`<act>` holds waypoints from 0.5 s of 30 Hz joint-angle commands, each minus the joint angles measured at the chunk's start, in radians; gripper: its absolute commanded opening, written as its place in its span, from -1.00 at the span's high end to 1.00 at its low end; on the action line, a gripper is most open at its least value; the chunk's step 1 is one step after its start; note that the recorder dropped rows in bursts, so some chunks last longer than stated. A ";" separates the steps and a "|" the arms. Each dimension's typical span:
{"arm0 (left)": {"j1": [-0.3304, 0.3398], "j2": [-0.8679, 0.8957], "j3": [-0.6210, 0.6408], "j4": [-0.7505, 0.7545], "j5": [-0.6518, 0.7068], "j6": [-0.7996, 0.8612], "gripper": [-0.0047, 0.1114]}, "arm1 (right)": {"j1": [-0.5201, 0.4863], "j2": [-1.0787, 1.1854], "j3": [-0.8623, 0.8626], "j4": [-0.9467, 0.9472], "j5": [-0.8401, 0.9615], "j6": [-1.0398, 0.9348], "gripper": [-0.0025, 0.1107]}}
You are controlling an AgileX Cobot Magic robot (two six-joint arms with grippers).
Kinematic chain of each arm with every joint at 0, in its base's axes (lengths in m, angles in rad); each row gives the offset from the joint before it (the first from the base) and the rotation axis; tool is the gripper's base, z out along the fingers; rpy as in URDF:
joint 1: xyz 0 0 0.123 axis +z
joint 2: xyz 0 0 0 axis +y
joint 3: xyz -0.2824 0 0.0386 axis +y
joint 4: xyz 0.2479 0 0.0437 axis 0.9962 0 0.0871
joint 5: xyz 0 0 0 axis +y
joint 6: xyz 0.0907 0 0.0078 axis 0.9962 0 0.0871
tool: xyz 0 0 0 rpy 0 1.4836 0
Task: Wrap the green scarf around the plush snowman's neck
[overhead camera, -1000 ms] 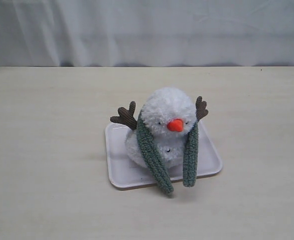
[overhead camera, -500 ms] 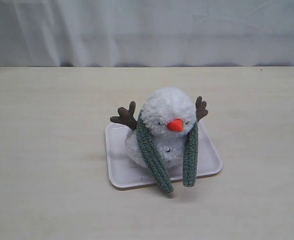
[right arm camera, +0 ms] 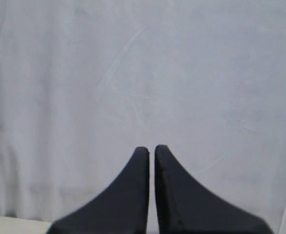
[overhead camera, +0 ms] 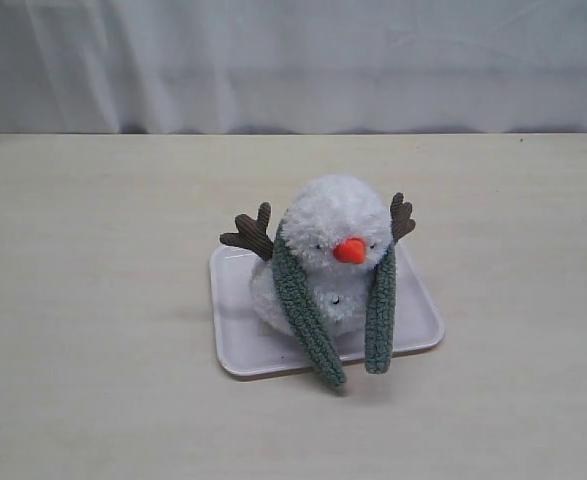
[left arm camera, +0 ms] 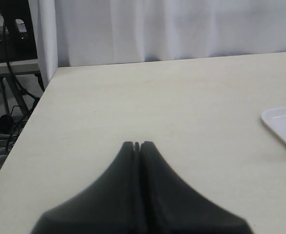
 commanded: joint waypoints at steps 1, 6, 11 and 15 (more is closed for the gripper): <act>-0.006 -0.002 0.002 0.001 -0.010 0.000 0.92 | -0.041 -0.004 0.120 -0.100 -0.141 0.095 0.89; -0.006 -0.002 0.002 0.001 -0.010 0.000 0.92 | -0.052 -0.004 0.271 -0.235 -0.226 0.197 0.89; -0.006 -0.002 0.002 0.001 -0.010 0.000 0.92 | -0.052 -0.004 0.442 -0.204 -0.326 0.197 0.89; -0.006 -0.002 0.002 0.001 -0.010 0.000 0.92 | -0.052 -0.004 0.552 -0.155 -0.326 0.197 0.89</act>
